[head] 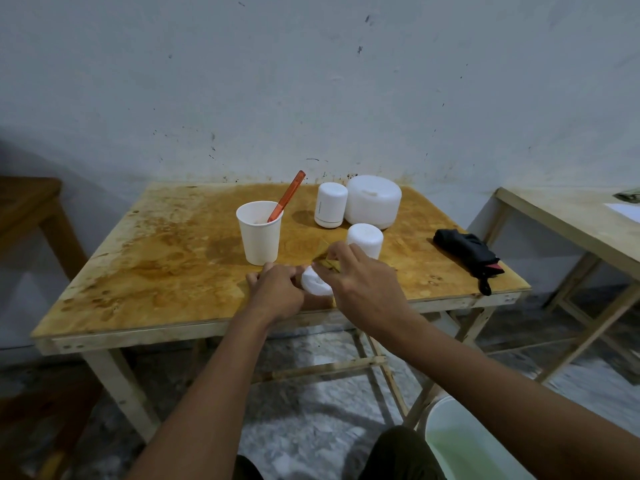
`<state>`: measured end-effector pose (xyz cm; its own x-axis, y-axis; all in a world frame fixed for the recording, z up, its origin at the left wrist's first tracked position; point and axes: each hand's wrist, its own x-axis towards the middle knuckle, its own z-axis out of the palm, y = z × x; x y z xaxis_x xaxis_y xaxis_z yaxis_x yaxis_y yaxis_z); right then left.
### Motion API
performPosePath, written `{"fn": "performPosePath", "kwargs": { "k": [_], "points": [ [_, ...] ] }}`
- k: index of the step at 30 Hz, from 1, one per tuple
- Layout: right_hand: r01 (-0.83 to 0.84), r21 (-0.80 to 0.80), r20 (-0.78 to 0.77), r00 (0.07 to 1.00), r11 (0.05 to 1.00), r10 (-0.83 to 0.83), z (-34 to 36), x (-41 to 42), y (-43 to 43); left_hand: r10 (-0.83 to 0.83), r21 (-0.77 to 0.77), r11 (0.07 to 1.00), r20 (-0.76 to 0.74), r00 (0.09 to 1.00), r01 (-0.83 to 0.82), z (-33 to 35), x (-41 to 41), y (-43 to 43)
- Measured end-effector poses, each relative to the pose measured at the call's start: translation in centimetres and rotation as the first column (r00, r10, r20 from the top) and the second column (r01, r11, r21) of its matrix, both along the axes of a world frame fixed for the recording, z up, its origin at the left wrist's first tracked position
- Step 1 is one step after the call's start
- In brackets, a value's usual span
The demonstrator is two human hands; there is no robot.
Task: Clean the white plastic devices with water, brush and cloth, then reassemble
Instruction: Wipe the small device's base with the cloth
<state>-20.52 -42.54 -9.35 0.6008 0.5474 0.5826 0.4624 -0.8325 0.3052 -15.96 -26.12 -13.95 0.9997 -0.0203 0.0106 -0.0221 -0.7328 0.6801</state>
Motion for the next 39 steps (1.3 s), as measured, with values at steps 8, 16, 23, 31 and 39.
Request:
{"fn": "performPosePath", "kwargs": {
  "k": [8, 16, 23, 31, 39],
  "points": [
    [0.122, -0.081, -0.007, 0.992, 0.989, -0.123, 0.7, 0.2, 1.9, -0.062, -0.004, 0.998, 0.049, 0.997, 0.063, 0.5, -0.9, 0.3],
    [-0.011, 0.014, -0.220, 0.975, 1.000, 0.014, 0.1, 0.3, -0.7, 0.002, 0.009, 1.000, 0.049, 0.999, -0.003, 0.0, -0.1, 0.0],
    [0.158, 0.569, -0.445, 0.885, 0.807, 0.140, 0.3, 0.9, -4.9, -0.014, 0.073, 0.997, -0.010, 1.000, 0.014, 0.6, 0.2, -0.1],
    [0.517, 0.638, -0.553, 0.823, 0.570, -0.128, 0.1, 5.0, -11.6, 0.058, 0.119, 0.991, -0.024, 0.998, -0.055, 2.3, 0.3, -2.8],
    [0.614, 0.424, -0.623, 0.732, 0.666, -0.277, -2.0, 9.3, -13.4, 0.058, 0.030, 0.998, -0.022, 0.998, -0.057, 0.9, 0.9, -2.3]
  ]
}}
